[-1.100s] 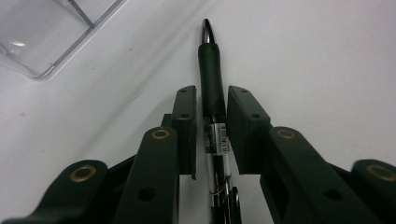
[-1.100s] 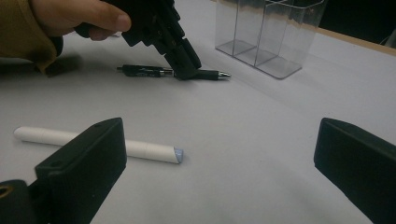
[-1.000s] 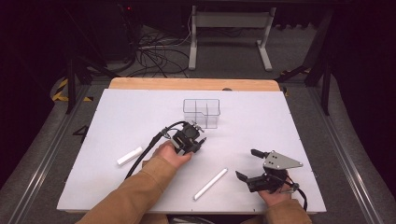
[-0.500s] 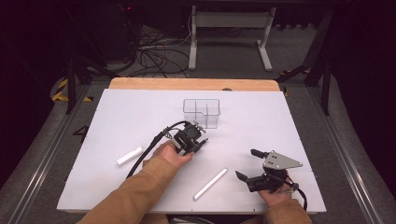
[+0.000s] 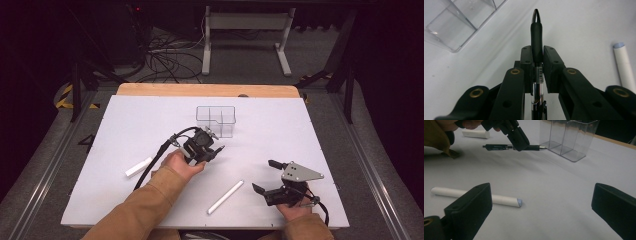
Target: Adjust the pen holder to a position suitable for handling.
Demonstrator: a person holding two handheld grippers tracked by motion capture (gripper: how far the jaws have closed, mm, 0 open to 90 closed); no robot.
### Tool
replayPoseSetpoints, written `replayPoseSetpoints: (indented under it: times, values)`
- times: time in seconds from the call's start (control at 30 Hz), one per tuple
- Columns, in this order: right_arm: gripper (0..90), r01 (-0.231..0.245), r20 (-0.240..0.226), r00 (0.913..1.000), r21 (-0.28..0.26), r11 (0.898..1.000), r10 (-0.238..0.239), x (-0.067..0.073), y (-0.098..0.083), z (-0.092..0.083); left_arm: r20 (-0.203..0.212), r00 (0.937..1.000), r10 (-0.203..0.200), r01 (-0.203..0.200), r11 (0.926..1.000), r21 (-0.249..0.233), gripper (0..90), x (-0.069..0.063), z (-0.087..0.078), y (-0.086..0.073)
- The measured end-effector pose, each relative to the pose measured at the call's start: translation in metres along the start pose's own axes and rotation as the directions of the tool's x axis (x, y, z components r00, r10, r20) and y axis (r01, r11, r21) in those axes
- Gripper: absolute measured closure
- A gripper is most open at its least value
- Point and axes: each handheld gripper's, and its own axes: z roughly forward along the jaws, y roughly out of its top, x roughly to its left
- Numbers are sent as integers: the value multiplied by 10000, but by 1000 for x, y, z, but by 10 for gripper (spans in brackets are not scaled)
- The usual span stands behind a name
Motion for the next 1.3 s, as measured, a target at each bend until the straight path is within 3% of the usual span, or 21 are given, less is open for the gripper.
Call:
replayPoseSetpoints:
  times: [0.27,0.6,0.77,0.83,0.87,1.03,1.3]
  values:
    - [37,-11,2,10000,9,10000,11,0,0,0,236,9997,60,-39,9958,-915,798,1,-19,-1]
    - [37,-66,-37,10000,18,10000,67,0,0,0,558,9984,19,98,9780,-2082,797,5,-37,-1]
    - [37,-33,-40,10000,28,10000,33,0,0,0,626,9980,26,147,9616,-2740,797,5,-44,-2]
    - [37,-3,-30,10000,16,10000,3,0,0,0,686,9976,37,189,9452,-3260,797,5,-51,-3]
    - [37,-3,-30,10000,16,10000,3,0,0,0,686,9976,37,189,9452,-3260,797,5,-51,-3]
    - [37,12,-47,10000,43,10000,-12,0,0,0,561,9983,135,98,9184,-3955,797,4,-58,-4]
    - [37,-8,-48,10000,39,10000,8,0,0,0,773,9969,148,218,8916,-4523,797,7,-62,-5]
